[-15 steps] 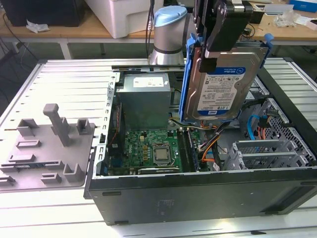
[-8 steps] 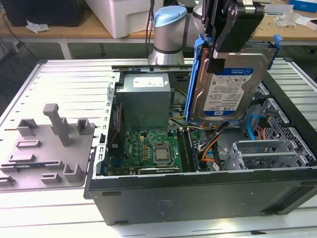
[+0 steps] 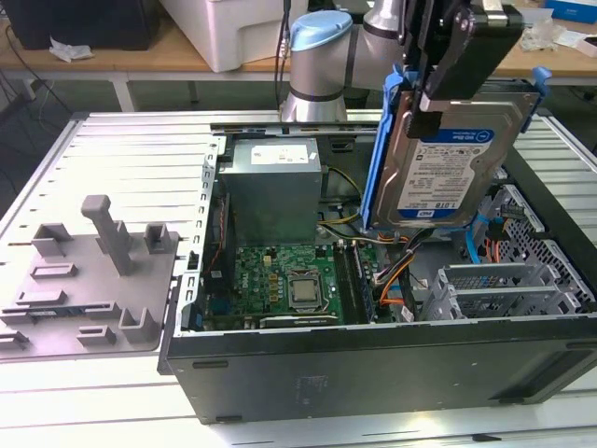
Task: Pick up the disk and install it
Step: 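Insert the disk into the insertion slot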
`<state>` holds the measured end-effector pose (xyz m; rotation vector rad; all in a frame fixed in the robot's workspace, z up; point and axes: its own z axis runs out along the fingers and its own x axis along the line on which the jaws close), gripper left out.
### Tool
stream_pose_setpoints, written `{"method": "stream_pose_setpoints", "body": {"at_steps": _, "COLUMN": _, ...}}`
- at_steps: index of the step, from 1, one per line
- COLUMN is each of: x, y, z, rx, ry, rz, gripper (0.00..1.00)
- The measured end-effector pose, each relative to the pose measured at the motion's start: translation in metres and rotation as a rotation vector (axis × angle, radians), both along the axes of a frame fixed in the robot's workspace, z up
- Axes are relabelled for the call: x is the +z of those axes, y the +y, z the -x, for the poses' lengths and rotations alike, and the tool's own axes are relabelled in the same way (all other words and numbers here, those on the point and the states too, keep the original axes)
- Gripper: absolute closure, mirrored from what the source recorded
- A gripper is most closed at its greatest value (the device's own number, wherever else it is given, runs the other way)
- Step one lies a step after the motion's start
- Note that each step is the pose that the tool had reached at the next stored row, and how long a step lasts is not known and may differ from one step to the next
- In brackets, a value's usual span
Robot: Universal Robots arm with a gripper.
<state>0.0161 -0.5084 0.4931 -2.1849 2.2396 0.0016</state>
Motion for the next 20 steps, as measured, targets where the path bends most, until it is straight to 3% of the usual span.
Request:
{"method": "stream_pose_setpoints", "body": {"at_steps": 7, "x": 0.0, "y": -0.0047, "z": -0.016, "rx": 0.0, "ry": 0.0066, "rz": 0.0, "gripper": 0.63}}
{"method": "stream_pose_setpoints", "body": {"at_steps": 9, "x": -0.0001, "y": -0.0106, "z": -0.022, "rx": 0.0, "ry": 0.011, "rz": -0.0001, "gripper": 0.63}}
{"method": "stream_pose_setpoints", "body": {"at_steps": 13, "x": -0.0006, "y": -0.0181, "z": -0.031, "rx": 0.0, "ry": 0.0125, "rz": -0.001, "gripper": 0.63}}
{"method": "stream_pose_setpoints", "body": {"at_steps": 20, "x": -0.0021, "y": -0.0245, "z": -0.052, "rx": 0.0, "ry": 0.0139, "rz": -0.0023, "gripper": 0.63}}
